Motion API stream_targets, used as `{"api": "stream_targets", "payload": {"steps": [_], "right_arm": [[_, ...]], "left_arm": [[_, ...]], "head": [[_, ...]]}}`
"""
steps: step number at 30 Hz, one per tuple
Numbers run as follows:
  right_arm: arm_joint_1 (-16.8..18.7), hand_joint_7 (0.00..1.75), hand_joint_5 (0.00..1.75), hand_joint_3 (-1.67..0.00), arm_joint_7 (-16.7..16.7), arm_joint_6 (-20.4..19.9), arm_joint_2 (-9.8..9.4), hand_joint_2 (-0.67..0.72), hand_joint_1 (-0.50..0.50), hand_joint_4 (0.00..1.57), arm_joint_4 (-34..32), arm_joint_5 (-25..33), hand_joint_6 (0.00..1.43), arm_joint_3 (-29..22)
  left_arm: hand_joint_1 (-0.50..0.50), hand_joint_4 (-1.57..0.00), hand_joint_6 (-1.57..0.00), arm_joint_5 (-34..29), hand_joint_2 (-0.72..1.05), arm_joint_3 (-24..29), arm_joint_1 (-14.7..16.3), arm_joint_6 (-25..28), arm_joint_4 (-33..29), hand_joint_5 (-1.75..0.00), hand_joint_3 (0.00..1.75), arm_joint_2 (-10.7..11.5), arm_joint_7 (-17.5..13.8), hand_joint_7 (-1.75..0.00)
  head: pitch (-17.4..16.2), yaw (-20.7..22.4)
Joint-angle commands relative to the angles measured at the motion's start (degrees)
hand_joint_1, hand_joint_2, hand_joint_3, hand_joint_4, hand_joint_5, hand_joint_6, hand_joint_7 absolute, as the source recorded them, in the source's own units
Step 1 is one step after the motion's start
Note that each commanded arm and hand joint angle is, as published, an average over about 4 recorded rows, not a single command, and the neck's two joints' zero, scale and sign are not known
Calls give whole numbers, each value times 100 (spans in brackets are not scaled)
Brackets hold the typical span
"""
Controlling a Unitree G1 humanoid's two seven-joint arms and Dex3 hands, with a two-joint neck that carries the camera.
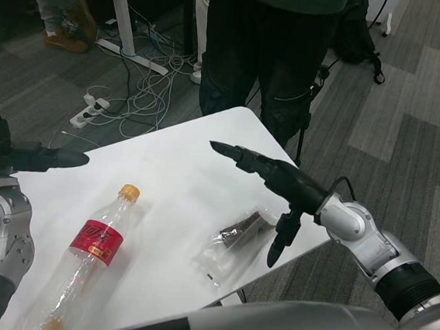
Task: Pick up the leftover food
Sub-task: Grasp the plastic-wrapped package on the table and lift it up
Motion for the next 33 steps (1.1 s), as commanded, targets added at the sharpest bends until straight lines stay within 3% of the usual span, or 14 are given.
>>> {"api": "stream_targets", "payload": {"steps": [1, 4, 10, 22, 33], "right_arm": [[14, 0, 0, -16, -36, -73, 7, -32, -17, 0, 72, -430, 0, -79], [-89, 0, 0, -30, -60, -293, 82, -43, -16, 0, 364, -887, 0, -110], [-489, 0, 0, -48, -218, -1242, 473, -54, -16, 0, 1647, -1204, 0, -299], [-753, 0, 0, -63, -284, -1462, 517, -54, -17, 0, 2641, -1476, 0, -268], [-795, 0, 0, -63, -297, -1451, 517, -53, -17, 0, 2524, -1432, 0, -237]], "left_arm": [[-50, -22, 0, -34, -28, -8, 46, 7, -7, 0, 0, 0, -6, 0], [-50, -22, 0, -34, -35, -24, 33, 7, 1, 0, 0, 0, -6, 0], [-50, -22, 0, -43, -37, -28, 15, 7, 1, 0, 0, -27, -6, 0], [-50, -22, 0, -73, -37, -2, 46, 7, -7, 0, 0, -27, -23, 0], [-50, -22, 0, -78, -37, -2, 68, 7, -7, 0, 0, -27, -26, 0]], "head": [[-49, -29], [-55, -43], [10, 24], [31, 77], [16, 64]]}}
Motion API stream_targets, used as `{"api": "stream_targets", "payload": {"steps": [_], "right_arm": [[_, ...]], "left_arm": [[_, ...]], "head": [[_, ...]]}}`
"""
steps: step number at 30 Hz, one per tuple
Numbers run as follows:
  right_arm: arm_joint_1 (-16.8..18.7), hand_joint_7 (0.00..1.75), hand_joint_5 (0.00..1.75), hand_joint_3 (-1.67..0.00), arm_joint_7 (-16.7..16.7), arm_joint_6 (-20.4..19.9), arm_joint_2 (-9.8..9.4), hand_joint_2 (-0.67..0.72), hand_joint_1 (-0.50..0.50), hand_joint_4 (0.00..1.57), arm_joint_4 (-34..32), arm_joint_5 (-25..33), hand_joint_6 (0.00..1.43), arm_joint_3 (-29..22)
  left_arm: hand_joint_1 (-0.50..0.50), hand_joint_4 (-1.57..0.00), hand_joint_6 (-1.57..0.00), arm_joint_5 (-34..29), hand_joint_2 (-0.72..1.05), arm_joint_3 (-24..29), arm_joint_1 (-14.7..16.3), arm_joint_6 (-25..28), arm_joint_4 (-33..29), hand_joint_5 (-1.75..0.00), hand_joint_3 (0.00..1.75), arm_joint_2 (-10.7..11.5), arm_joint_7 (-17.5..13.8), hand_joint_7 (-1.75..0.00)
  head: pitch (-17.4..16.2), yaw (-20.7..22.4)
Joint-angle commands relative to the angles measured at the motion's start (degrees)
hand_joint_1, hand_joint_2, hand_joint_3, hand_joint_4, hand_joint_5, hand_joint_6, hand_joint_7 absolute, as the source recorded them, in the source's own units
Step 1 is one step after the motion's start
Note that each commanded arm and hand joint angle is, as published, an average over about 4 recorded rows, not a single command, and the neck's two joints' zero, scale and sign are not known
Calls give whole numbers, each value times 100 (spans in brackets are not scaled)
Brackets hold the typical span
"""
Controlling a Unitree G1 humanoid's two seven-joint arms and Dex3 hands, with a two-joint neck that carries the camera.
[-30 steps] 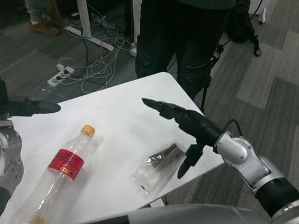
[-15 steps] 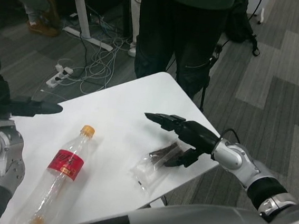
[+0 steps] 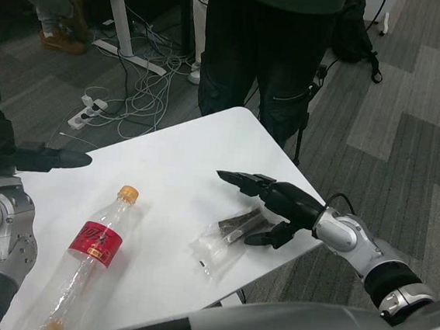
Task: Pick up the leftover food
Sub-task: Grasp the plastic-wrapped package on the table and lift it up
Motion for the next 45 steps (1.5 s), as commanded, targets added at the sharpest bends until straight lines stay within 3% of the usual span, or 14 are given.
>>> {"api": "stream_targets", "payload": {"steps": [1, 8, 13, 20, 25, 29, 32, 38, 45], "right_arm": [[-89, 0, 0, -63, -43, -24, -12, -53, -17, 0, -24, 33, 0, 26], [-146, 0, 0, -65, -34, 24, -243, -54, -17, 0, 18, -137, 0, 255], [-148, 0, 0, -85, -78, 339, -414, -54, -17, 0, -213, -697, 0, 266], [-148, 0, 17, -117, -87, 631, -513, -54, -17, 0, -257, -965, 0, 349], [-148, 0, 56, -141, -91, 910, -568, -48, -17, 2, -400, -1196, 0, 389], [-159, 23, 124, -157, -96, 1165, -597, -48, -24, 14, -472, -1299, 2, 468], [-198, 40, 143, -159, -96, 1367, -641, -48, -28, 24, -529, -1343, 13, 604], [-682, 49, 131, -167, -96, 1760, -1067, -48, -33, 20, -468, -1400, 23, 1345], [-1104, 49, 116, -161, -96, 1958, -1616, -49, -35, 15, -406, -1084, 24, 2395]], "left_arm": [[-50, -22, 0, -13, -37, 37, 66, 2, -11, 0, 0, -14, -22, 0], [-50, -22, 0, -13, -37, 55, 75, 2, -28, 0, 0, -14, -44, 0], [-50, -22, 0, -15, -37, 55, 75, 2, -28, 0, 0, -5, -44, 0], [-50, -22, 0, -22, -37, 55, 75, 2, -28, 0, 0, -5, -46, 0], [-50, -22, 0, -22, -37, 59, 84, 2, -28, 0, 0, -5, -53, 0], [-50, -22, 0, -22, -37, 64, 84, 2, -28, 0, 0, -5, -55, 0], [-50, -22, 0, -22, -37, 64, 84, 2, -24, 0, 0, -5, -62, 0], [-50, -22, 0, -22, -37, 33, 71, 2, -2, 0, 0, -5, -66, 0], [-50, -22, 0, -22, -37, 46, 71, 2, -2, 0, 0, -14, -88, 0]], "head": [[-2, 4], [-25, -7], [-24, 4], [-12, 25], [-13, 26], [-9, 3], [-18, -42], [-32, -105], [-96, -13]]}}
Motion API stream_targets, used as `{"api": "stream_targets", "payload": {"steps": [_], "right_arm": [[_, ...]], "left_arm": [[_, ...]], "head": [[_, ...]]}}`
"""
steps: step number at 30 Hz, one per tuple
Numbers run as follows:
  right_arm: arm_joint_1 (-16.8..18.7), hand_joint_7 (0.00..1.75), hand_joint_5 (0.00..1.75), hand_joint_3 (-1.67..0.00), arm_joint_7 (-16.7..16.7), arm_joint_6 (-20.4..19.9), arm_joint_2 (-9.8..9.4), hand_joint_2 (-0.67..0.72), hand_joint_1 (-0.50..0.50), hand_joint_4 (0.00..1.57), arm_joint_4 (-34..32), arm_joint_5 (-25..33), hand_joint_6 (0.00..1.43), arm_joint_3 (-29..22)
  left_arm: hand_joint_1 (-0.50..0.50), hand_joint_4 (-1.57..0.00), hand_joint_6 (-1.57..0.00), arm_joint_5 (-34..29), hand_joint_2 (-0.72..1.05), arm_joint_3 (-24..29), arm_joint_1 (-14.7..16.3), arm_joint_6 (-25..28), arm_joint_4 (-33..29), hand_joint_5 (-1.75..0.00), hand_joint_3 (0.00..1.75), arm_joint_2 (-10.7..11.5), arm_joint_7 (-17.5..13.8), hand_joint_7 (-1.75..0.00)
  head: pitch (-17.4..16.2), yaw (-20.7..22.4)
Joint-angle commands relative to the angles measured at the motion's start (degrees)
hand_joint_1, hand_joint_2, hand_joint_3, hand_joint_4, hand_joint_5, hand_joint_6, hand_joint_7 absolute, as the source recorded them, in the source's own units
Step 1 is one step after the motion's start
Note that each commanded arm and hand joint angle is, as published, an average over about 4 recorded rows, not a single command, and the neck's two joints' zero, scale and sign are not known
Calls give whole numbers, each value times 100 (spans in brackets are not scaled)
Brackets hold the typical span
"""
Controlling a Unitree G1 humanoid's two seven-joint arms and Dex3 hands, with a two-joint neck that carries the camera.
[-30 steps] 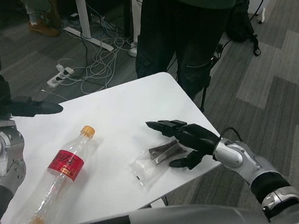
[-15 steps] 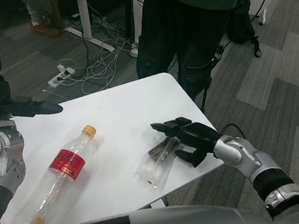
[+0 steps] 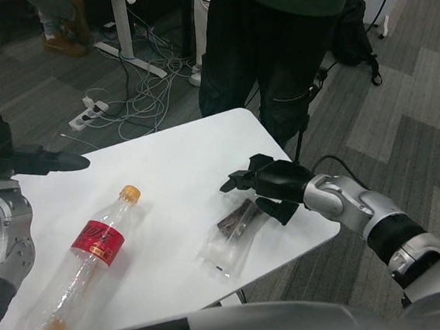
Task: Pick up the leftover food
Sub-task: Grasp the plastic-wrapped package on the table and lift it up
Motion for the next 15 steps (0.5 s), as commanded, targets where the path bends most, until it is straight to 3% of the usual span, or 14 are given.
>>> {"api": "stream_targets", "payload": {"steps": [1, 4, 8, 11, 15], "right_arm": [[60, 49, 116, -163, 179, 161, -227, -49, -36, 15, 141, 63, 25, 517], [53, 52, 116, -165, 179, 232, -275, -48, -38, 17, 93, 80, 30, 651], [88, 52, 114, -163, 175, 254, -306, -51, -38, 13, 18, 216, 22, 664], [317, 45, 107, -159, 153, 254, -167, -48, -38, 10, -164, 227, 14, 146], [561, 28, 92, -149, 74, 254, -5, -54, -38, 9, -498, 236, 8, -509]], "left_arm": [[-50, -22, 0, -12, -37, 52, 46, 0, -2, 0, 0, -14, -9, 0], [-50, -22, 0, -18, -37, 63, 53, 0, -2, 0, 0, -18, -9, 0], [-50, -25, 0, -27, -37, 67, 49, 0, -2, 0, 0, -18, -13, 0], [-50, -26, 0, -27, -37, 69, 55, 0, 0, 0, 0, -22, -13, 0], [-50, -26, 0, -27, -37, 72, 55, 0, 7, 0, 0, -31, -18, 0]], "head": [[-28, 50], [-65, 75], [-96, 124], [-116, 123], [-119, 119]]}}
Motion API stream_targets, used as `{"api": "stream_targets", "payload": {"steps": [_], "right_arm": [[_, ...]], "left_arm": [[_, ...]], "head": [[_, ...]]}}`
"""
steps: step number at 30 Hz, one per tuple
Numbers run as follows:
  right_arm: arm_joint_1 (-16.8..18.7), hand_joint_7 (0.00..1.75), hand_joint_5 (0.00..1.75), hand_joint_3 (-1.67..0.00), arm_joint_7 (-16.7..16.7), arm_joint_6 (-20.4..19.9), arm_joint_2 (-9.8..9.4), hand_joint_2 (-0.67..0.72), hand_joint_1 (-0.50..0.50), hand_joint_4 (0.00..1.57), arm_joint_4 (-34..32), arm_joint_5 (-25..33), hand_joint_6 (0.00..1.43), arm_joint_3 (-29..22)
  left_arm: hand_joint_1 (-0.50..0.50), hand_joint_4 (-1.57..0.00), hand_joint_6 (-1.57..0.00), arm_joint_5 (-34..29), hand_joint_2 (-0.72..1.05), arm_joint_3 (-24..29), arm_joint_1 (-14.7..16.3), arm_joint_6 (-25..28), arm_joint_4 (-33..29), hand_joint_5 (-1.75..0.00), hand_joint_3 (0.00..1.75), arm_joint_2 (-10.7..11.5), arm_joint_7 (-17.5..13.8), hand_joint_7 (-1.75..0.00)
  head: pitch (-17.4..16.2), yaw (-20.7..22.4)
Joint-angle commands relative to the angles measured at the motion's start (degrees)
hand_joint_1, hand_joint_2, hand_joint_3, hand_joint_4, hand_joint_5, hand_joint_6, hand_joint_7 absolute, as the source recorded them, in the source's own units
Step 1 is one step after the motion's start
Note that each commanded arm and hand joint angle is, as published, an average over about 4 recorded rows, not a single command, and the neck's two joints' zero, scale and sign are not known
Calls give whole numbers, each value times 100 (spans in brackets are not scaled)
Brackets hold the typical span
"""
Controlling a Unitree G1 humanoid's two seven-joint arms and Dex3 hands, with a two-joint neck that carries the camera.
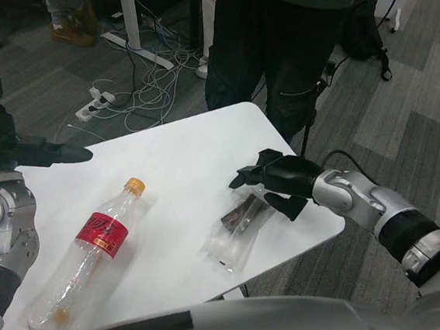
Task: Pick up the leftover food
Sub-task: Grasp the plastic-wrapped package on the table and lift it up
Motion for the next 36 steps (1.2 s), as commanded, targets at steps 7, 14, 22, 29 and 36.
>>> {"api": "stream_targets", "payload": {"steps": [7, 14, 22, 29, 36], "right_arm": [[533, 16, 70, -121, -43, 44, 329, -54, -38, 9, -780, 180, 4, -1145], [942, 2, 17, -71, -83, 85, 364, -54, -34, 1, -1564, 191, 0, -1520], [1482, 0, 0, -18, -34, 459, 318, -11, -21, 0, -2509, 132, 0, -1465], [1456, 0, 0, -8, 181, 567, 289, 4, -17, 0, -2573, -249, 0, -641], [1287, 0, 0, -8, 214, 459, 529, -24, -17, 0, -2091, -593, 0, -46]], "left_arm": [[-50, -24, 0, -17, -37, 38, 87, 0, 6, 0, 0, -21, 1, 0], [-50, -23, 0, -17, -37, 41, 92, 0, -3, 0, 0, -21, 1, 0], [-50, -26, 0, -59, -37, 38, 92, 0, 3, 0, 0, 3, 1, 0], [-50, -26, 0, -131, -37, 21, 28, 44, 43, 0, 0, 111, -89, 0], [-50, -30, 0, -153, -37, -43, -128, 70, 203, 0, 0, 291, -124, 0]], "head": [[-4, 35], [-50, -2], [-232, -115], [-415, -159], [-508, -327]]}}
